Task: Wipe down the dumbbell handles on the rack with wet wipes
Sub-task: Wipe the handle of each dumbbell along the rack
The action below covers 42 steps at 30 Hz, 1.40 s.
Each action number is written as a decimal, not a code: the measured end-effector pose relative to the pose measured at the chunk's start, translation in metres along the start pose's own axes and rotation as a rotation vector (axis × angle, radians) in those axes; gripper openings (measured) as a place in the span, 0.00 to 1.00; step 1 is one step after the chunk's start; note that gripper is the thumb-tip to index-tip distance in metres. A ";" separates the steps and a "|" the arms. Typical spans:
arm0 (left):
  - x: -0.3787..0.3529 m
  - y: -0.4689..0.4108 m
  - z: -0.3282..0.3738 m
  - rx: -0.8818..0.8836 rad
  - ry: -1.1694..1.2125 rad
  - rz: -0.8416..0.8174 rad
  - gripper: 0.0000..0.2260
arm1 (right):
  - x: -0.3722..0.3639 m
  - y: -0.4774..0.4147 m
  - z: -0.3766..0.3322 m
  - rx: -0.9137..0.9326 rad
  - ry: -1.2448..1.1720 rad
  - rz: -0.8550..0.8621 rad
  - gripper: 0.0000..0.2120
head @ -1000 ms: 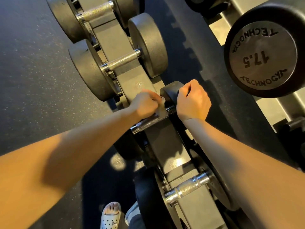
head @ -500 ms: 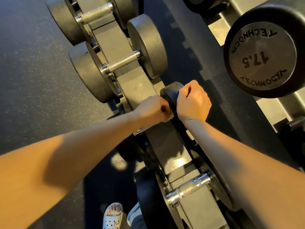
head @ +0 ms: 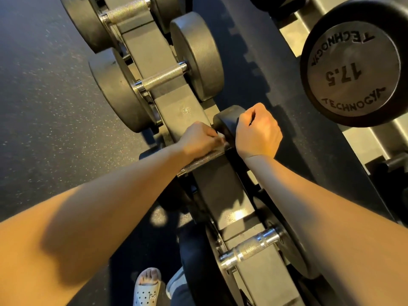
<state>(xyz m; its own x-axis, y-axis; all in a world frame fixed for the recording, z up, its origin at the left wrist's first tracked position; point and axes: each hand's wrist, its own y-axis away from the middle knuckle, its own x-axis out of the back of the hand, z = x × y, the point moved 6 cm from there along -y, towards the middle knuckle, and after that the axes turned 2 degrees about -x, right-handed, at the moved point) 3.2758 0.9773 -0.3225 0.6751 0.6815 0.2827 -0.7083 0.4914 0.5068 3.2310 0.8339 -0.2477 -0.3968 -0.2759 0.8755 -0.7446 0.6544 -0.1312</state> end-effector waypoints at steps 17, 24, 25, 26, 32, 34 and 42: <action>-0.001 -0.001 -0.001 0.023 0.024 0.005 0.10 | 0.002 0.003 0.000 0.069 -0.043 0.030 0.09; -0.003 0.031 0.024 -0.398 -0.684 0.067 0.04 | 0.001 -0.001 0.000 0.009 -0.002 -0.015 0.08; -0.002 0.033 0.023 -0.378 -0.681 0.094 0.05 | 0.001 -0.001 0.000 -0.003 0.001 -0.026 0.08; -0.003 0.033 0.022 -0.365 -0.680 0.112 0.07 | 0.001 -0.001 0.000 -0.013 0.004 -0.032 0.08; 0.000 0.039 0.016 -0.289 -0.747 0.031 0.07 | 0.001 -0.001 0.001 0.004 0.016 -0.033 0.10; 0.001 0.045 0.012 -0.265 -0.781 -0.026 0.08 | 0.001 -0.001 0.001 0.011 0.016 -0.024 0.10; 0.015 0.066 0.000 -0.136 -1.226 0.067 0.08 | 0.004 0.002 -0.001 0.042 -0.012 -0.029 0.08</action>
<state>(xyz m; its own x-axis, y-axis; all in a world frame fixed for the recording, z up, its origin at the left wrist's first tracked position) 3.2392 1.0197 -0.2853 0.3323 -0.2147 0.9184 -0.7154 0.5771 0.3938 3.2282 0.8345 -0.2439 -0.3807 -0.3028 0.8737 -0.7779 0.6156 -0.1256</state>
